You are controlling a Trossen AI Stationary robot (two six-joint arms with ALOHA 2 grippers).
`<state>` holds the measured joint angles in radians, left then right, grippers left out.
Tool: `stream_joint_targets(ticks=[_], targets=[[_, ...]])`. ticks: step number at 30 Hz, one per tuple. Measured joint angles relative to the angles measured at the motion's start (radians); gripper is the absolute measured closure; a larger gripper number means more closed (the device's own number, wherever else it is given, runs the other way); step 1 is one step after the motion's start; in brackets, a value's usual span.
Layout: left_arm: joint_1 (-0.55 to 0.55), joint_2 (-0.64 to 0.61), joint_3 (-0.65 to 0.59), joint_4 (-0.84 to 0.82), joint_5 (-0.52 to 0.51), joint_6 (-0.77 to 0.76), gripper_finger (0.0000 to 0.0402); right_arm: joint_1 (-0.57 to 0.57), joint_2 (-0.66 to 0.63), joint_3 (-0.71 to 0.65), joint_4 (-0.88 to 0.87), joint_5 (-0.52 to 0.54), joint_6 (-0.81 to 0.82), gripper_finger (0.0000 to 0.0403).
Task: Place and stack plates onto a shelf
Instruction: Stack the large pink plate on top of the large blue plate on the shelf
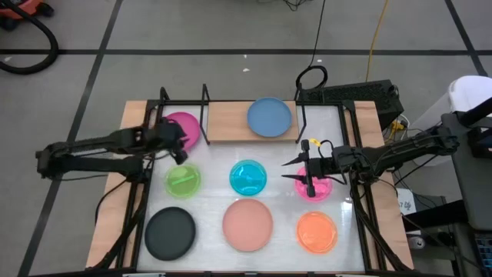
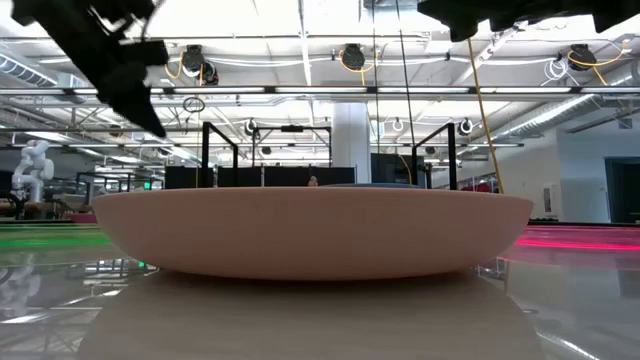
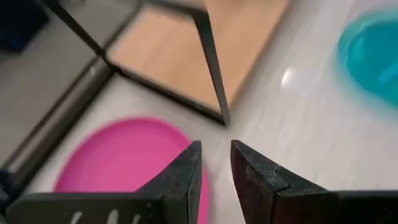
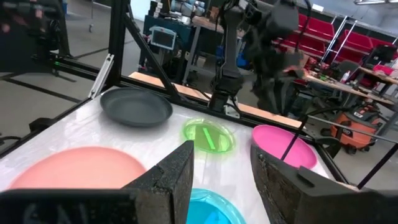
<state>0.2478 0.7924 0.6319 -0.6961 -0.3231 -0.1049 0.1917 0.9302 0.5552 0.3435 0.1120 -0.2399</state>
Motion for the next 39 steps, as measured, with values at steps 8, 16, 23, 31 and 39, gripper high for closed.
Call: stream_joint_targets(ticks=[8, 16, 23, 31, 39], targets=[[0.000, 0.233, 0.001, -0.066, -0.024, -0.192, 0.0309, 0.000, 0.000, 0.000, -0.037, 0.000, 0.019, 0.0263], [0.000, 0.379, 0.001, -0.072, -0.047, -0.265, 0.0309, 0.000, 0.000, 0.000, -0.034, 0.000, 0.011, 0.0263], [0.000, 0.520, 0.001, -0.076, -0.045, -0.266, 0.0284, 0.000, 0.000, 0.000, -0.035, 0.000, 0.010, 0.0263], [0.000, 0.592, 0.001, -0.073, -0.062, -0.281, 0.0195, 0.000, 0.000, 0.000, -0.038, 0.000, 0.011, 0.0263], [0.001, 0.653, 0.003, -0.059, -0.063, -0.301, 0.0218, 0.000, 0.000, 0.000, -0.042, 0.000, 0.018, 0.0263]])
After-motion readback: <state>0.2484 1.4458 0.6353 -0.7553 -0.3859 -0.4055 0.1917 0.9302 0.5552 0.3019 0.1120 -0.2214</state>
